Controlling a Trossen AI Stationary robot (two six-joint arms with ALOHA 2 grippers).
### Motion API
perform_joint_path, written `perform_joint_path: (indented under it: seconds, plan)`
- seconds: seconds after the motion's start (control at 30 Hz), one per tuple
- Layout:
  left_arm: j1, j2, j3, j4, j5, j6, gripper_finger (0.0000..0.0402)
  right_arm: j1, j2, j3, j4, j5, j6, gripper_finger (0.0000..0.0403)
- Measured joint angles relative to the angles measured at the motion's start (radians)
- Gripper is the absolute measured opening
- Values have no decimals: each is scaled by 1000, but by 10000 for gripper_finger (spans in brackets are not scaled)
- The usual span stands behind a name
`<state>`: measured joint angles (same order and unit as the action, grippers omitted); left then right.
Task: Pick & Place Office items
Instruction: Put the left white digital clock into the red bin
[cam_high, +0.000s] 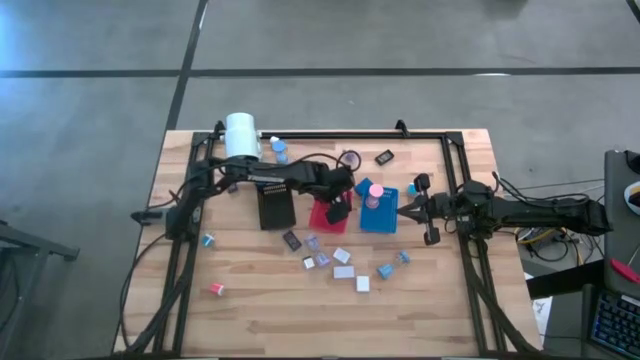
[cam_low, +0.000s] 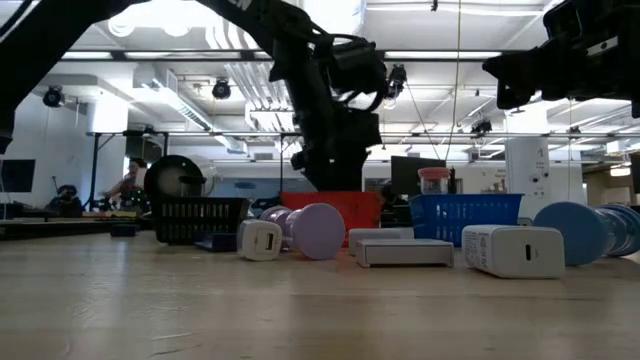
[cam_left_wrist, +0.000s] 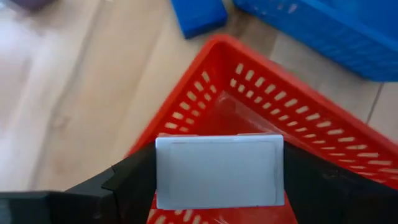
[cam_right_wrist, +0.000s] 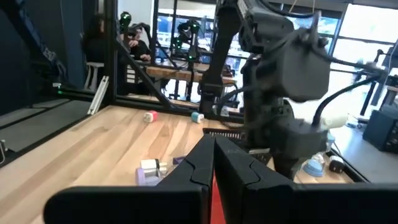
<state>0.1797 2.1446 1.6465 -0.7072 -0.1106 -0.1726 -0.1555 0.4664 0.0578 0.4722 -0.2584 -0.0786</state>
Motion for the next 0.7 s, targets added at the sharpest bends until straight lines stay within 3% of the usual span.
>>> perform_joint_path:
  seconds: [0.5,0.7]
  plan:
    - [-5,21,-16,9,25,-4,294,0,0,0,13,0,-7,8]
    - [-7,21,-16,11,44,3,327,0,0,0,13,-1,-7,8]
